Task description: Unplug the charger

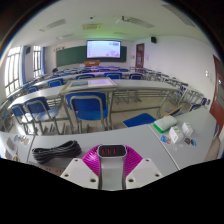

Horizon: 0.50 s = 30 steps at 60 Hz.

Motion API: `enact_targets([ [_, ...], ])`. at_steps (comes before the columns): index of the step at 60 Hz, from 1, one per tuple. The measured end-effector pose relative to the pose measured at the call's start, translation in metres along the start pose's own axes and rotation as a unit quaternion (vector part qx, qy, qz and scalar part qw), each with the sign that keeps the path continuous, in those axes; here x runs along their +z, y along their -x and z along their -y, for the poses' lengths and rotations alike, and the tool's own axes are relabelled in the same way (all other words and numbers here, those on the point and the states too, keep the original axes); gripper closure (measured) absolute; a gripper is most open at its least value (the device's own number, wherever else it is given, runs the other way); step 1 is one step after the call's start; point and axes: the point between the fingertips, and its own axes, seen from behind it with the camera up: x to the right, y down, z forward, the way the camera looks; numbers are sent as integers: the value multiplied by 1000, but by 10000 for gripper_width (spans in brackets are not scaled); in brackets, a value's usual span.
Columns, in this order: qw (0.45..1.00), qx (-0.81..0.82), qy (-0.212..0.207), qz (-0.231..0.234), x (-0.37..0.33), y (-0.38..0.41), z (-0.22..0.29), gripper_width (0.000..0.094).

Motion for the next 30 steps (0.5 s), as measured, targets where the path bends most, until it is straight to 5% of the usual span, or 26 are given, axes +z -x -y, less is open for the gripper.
enact_targets([
  [7,997,-4,71,12,22,-7,-66,597],
  [12,996,6,83,13,30,-12,-83,522],
  [16,997,3,78,1,30,-20,-81,431],
  [23,998,-8,62,1,13,-23,-68,90],
  [30,999,-17,36,-3,-28,-24,-49,71],
])
